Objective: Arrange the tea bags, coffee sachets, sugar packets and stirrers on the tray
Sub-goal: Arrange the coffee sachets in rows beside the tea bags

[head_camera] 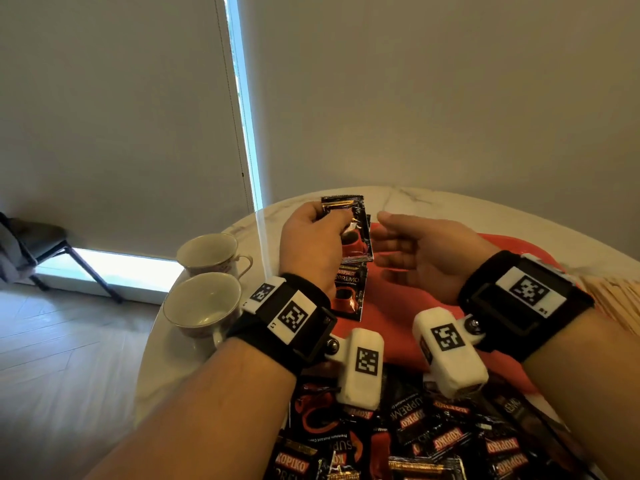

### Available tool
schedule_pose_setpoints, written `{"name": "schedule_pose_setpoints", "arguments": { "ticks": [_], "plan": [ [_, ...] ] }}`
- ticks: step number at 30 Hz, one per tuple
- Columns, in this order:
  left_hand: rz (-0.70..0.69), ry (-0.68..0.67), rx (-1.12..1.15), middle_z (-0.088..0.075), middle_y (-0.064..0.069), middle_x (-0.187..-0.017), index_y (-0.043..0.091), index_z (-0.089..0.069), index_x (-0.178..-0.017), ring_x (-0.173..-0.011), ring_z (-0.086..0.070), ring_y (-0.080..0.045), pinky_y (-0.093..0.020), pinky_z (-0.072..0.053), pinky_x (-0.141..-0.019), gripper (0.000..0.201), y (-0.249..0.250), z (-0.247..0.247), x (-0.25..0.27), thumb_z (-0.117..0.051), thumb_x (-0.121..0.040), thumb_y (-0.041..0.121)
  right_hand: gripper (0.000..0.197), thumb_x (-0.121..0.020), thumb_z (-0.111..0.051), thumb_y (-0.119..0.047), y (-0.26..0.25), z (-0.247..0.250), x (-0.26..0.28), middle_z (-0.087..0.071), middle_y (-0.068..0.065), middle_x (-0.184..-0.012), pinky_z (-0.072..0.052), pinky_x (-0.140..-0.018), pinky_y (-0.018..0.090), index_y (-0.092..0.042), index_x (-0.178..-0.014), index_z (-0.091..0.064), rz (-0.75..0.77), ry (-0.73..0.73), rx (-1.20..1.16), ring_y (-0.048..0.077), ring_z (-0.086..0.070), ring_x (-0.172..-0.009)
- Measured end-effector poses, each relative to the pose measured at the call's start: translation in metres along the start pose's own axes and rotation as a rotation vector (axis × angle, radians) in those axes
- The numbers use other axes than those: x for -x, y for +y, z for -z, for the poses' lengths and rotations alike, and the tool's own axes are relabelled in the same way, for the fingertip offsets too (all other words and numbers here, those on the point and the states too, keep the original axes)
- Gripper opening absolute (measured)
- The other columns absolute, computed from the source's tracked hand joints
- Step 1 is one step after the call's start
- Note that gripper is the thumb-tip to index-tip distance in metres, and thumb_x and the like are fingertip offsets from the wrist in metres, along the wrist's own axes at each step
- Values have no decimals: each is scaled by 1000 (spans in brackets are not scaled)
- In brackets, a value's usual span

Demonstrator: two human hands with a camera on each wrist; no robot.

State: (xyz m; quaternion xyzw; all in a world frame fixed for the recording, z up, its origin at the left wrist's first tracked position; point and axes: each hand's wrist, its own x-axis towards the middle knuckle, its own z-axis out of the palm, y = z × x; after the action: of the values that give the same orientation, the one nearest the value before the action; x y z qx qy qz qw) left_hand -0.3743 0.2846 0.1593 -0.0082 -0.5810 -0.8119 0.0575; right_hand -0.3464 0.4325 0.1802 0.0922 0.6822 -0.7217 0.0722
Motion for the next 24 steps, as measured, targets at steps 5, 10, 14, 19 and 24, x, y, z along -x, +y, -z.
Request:
{"name": "schedule_pose_setpoints", "arguments": {
  "ticks": [5,10,14,19,24],
  "plan": [
    [102,2,31,-79,-10,-85,20,-79,-80,-76,-75,-30,-47,-62,-74,21,0,1,2,-73,-96,31,12,-89,-71,-3,-6,-5,8,-70,6,-78,-54,-62,28,-3,-101,-69,168,1,146,12,-62,-62],
    [102,20,19,-79,-8,-83,16,-78,-92,-71,-75,-25,-39,-60,-66,15,1,1,4,-73,-96,30,11,-88,-73,-2,-7,-10,12,-70,8,-75,-58,-63,30,-4,-97,-67,161,-20,105,16,-66,-63],
    [49,-7,16,-79,-8,-84,17,-77,-89,-71,-74,-24,-39,-61,-67,9,1,-1,7,-73,-96,21,8,-88,-71,3,-8,-9,14,-66,11,-68,-58,-56,28,-3,-90,-65,145,26,124,16,-65,-56],
    [-49,106,47,-62,5,-80,25,-68,-83,-76,-55,-15,-33,-47,-68,7,7,4,1,-70,-89,28,7,-88,-71,3,6,5,13,-66,11,-69,-59,-55,29,-3,-86,-67,17,68,161,18,-66,-58],
    [-83,102,94,-61,4,-83,24,-67,-89,-76,-54,-14,-34,-47,-69,13,11,3,5,-67,-82,35,6,-89,-67,7,23,4,9,-69,19,-78,-58,-57,33,3,-91,-71,-141,28,209,22,-67,-61]
  ]
}}
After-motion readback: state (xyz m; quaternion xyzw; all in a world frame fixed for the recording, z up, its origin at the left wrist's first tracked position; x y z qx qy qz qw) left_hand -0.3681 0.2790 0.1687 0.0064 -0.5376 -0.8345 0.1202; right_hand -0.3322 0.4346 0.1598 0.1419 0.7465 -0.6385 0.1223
